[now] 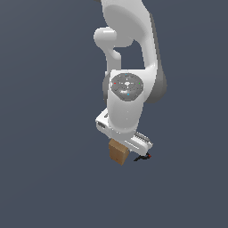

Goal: Pick up a designated object from a clutter of objects.

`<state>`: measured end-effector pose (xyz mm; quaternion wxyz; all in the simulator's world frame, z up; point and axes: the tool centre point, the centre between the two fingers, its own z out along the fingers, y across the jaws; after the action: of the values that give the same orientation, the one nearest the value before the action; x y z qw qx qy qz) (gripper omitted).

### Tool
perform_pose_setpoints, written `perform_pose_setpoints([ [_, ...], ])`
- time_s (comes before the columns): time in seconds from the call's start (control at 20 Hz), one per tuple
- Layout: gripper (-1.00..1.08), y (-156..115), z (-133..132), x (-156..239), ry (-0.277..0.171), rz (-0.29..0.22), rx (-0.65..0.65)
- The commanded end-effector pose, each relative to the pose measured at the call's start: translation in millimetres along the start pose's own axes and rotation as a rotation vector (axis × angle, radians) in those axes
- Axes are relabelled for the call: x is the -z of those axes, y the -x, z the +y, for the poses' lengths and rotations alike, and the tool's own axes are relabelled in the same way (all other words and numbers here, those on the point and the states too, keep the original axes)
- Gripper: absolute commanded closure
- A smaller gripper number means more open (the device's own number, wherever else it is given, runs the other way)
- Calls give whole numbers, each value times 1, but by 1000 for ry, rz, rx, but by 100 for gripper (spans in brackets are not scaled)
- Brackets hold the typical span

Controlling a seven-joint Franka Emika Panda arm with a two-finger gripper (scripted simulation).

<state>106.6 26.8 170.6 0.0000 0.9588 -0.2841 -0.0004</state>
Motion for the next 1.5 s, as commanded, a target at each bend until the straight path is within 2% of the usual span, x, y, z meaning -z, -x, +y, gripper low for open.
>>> perform_pose_setpoints([
  [0.0,108,-1,0,0,0,1,0],
  [0.5,108,1,0,2,0,0,0],
  [0.8,108,9,4,18,0,0,0],
  [1.1,108,24,12,50,0,0,0],
  [1.45,108,53,26,111,0,0,0],
])
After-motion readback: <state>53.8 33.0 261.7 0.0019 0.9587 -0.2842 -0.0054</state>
